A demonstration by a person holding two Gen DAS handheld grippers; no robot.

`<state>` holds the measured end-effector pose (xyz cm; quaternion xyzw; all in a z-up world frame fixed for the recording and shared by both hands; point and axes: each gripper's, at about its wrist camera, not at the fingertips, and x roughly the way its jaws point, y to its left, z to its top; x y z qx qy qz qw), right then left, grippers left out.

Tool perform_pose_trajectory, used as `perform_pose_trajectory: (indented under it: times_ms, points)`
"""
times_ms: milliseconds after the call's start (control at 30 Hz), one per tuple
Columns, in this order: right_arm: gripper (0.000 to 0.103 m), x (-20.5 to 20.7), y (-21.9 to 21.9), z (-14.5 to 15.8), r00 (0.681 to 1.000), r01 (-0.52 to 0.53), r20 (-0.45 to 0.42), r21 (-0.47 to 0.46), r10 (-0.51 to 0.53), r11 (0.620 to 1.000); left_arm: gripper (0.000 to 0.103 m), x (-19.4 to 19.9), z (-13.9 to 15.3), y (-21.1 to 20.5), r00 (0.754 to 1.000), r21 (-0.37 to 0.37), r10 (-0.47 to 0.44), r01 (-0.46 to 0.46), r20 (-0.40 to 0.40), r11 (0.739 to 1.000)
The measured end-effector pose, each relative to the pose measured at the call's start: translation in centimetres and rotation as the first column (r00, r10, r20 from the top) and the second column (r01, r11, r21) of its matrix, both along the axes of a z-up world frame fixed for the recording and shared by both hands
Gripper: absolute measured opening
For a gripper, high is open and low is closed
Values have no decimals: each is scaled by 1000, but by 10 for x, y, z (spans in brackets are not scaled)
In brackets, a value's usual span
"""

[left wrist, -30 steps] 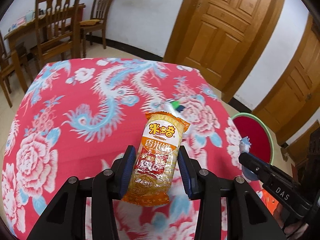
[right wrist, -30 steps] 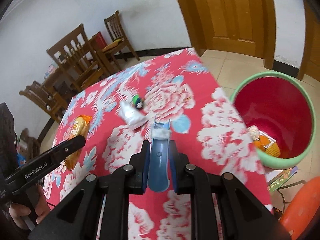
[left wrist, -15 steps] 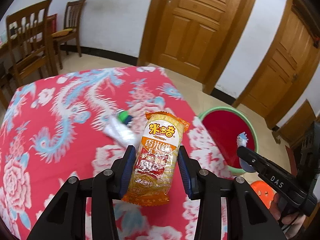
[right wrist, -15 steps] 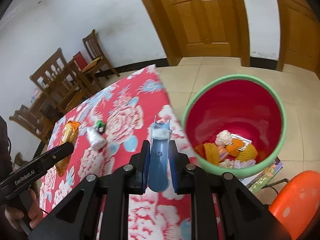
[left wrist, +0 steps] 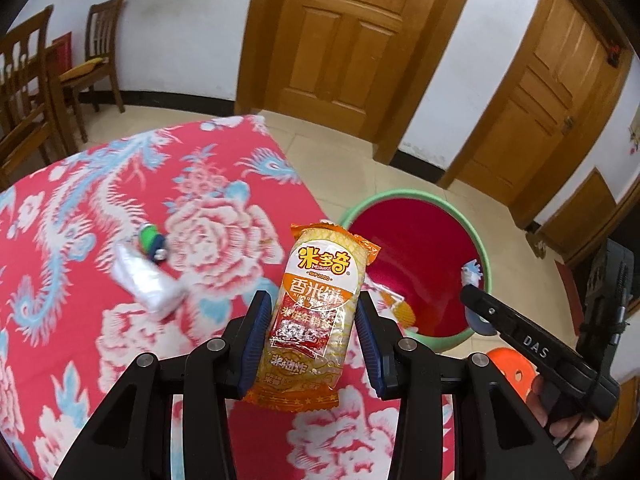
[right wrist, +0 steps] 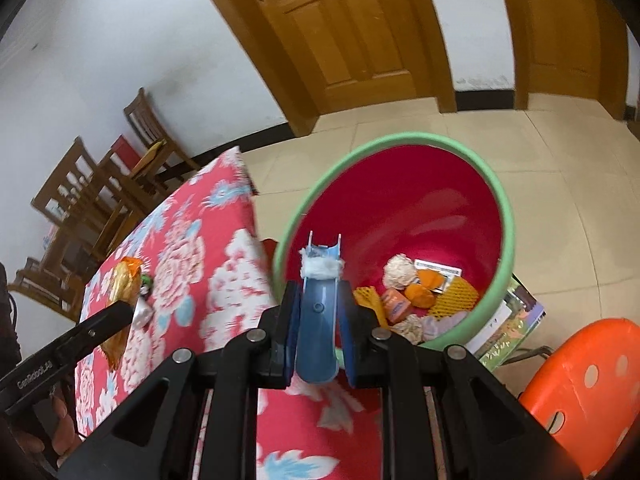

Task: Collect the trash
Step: 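Carry the snack bag and blue item toward the red bin with both grippers, then open both grippers over the red bin to drop the snack bag and blue item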

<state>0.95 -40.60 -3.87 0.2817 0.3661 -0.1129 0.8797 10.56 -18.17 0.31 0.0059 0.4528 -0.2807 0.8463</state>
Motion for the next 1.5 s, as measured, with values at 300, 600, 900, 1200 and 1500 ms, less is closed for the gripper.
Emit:
perform_pose_trajectory:
  times_ms: [300, 600, 900, 1200, 1500]
  points:
    - [22, -1, -29, -23, 998, 55, -28, 36, -54, 998, 44, 3, -12, -32, 999, 25, -34, 34, -22, 999]
    - [27, -6, -47, -27, 995, 99, -29, 52, -97, 994, 44, 6, -21, -58, 997, 41, -66, 68, -34, 997]
    - [30, -22, -57, -19, 991, 130, -9, 42, -130, 991, 44, 10, -33, -92, 992, 48, -122, 124, -39, 991]
    - [30, -26, -61, -23, 990, 143, -24, 52, -142, 988, 60, 11, -37, -110, 988, 80, -154, 154, -13, 985]
    - [30, -29, -58, -20, 991, 131, -15, 60, -131, 990, 62, 12, -29, -89, 995, 55, -96, 96, -14, 994]
